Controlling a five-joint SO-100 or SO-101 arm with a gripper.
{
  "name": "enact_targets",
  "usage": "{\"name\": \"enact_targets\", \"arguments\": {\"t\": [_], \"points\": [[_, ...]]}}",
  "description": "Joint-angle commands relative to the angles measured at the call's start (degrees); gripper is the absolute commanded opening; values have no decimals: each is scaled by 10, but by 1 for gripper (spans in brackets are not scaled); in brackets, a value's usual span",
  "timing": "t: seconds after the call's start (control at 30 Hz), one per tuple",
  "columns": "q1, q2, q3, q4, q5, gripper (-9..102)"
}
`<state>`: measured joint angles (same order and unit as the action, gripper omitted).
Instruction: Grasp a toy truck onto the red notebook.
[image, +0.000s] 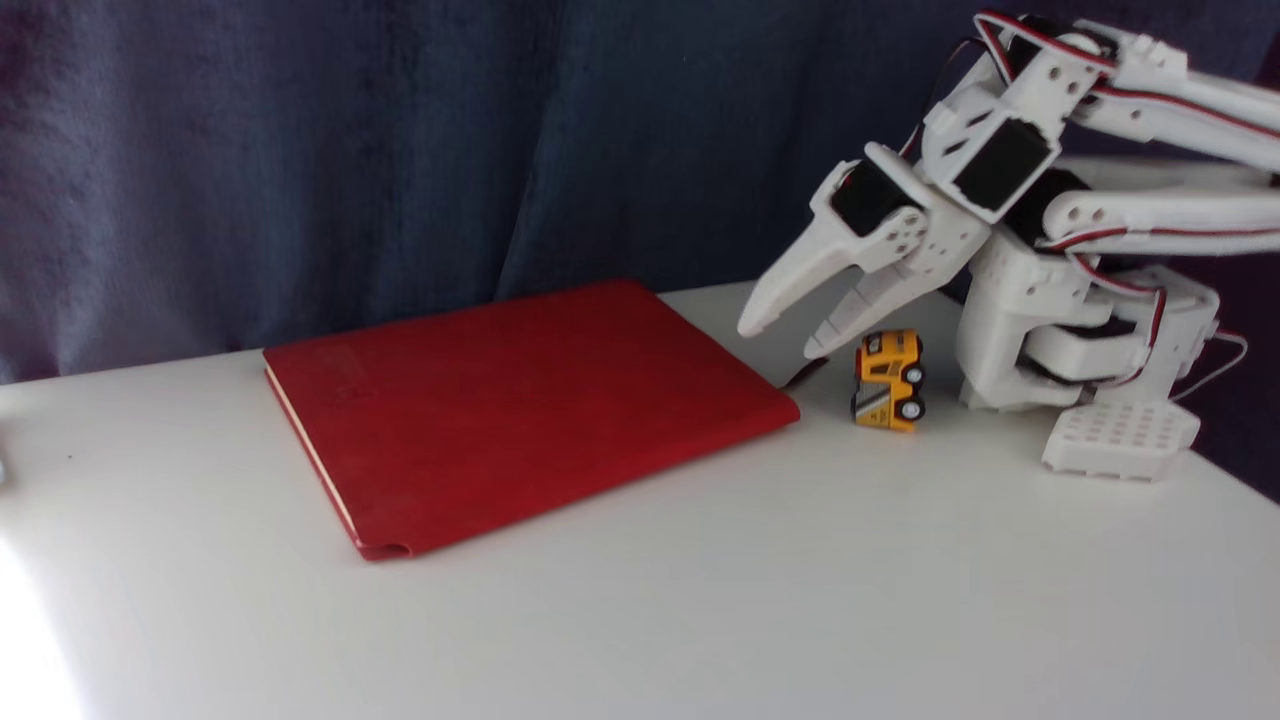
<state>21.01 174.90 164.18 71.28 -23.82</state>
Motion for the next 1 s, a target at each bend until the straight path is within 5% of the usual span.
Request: {"name": "enact_targets", "arguments": {"t": [0.0, 0.6, 0.97], "points": [[-55, 3, 1, -8, 6, 20], [-347, 191, 84, 28, 62, 14], [-431, 192, 84, 27, 69, 8]]}}
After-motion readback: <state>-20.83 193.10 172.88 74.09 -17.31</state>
